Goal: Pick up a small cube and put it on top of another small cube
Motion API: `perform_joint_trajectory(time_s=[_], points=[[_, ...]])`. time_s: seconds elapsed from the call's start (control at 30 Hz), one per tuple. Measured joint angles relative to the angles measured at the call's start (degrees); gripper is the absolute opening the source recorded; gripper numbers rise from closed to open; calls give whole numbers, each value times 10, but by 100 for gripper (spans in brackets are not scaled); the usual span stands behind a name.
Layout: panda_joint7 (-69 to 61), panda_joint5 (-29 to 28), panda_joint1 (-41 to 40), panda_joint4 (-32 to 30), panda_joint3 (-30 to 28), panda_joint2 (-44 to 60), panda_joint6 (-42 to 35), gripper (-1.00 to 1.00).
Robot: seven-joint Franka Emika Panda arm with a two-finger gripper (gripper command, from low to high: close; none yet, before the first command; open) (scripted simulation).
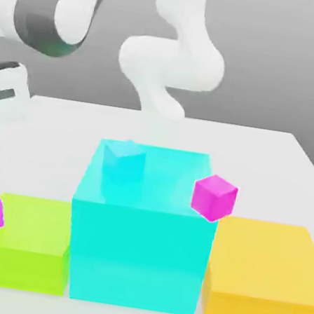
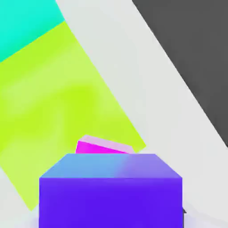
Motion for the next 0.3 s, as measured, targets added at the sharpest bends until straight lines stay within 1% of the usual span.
perform_joint_trajectory(time_s=[0.17, 0.2, 0.3], points=[[-35, 36, 3, -21, -2, 50, 65, -100], [-40, 43, 3, -26, -3, 62, 79, 100], [-40, 43, 2, -26, -3, 62, 79, 100]])
